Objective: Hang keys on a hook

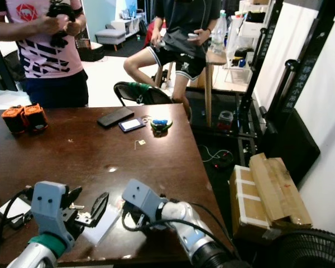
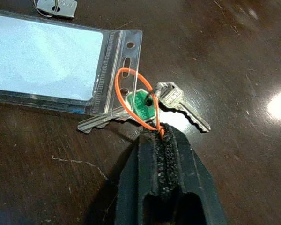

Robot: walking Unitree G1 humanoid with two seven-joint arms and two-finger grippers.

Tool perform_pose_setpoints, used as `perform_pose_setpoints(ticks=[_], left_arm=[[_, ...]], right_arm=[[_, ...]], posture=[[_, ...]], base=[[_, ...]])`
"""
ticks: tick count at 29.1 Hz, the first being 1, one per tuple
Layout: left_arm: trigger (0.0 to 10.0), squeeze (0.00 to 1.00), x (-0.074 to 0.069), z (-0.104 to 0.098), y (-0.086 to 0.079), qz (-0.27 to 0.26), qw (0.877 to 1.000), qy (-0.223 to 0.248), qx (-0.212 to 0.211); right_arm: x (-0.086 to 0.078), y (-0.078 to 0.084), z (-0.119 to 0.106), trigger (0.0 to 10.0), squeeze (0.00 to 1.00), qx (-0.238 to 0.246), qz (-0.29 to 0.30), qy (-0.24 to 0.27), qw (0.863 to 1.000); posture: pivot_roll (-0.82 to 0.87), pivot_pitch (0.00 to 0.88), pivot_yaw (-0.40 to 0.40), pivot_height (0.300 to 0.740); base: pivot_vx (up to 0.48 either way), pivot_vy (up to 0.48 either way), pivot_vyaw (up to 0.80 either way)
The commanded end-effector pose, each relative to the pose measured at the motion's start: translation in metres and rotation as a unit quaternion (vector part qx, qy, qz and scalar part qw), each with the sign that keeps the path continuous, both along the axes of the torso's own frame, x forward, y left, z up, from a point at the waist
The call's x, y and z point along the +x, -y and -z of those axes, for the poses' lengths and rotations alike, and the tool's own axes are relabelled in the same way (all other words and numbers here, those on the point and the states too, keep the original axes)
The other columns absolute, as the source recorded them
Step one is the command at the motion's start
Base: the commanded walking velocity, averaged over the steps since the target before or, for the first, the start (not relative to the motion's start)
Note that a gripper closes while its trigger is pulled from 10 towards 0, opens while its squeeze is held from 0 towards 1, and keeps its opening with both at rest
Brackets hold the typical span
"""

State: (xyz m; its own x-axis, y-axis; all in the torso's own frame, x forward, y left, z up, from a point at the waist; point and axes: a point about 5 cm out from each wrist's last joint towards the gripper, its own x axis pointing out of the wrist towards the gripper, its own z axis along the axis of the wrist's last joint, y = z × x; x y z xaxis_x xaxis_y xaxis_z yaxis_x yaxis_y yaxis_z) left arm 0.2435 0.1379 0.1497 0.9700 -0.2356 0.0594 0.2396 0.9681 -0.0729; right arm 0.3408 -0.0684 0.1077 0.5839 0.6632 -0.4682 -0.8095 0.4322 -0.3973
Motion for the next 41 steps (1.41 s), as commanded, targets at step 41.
perform_pose_setpoints(ticks=[41], left_arm=[[10.0, 0.0, -0.001, -0.002, -0.008, 0.0, 1.0, -0.001, 0.003]], right_arm=[[0.014, 0.024, -0.097, 0.0, 0.0, 0.369, 0.139, 0.064, 0.917]], posture=[[-0.17, 0.026, 0.136, 0.74]], base=[[0.0, 0.0, 0.0]])
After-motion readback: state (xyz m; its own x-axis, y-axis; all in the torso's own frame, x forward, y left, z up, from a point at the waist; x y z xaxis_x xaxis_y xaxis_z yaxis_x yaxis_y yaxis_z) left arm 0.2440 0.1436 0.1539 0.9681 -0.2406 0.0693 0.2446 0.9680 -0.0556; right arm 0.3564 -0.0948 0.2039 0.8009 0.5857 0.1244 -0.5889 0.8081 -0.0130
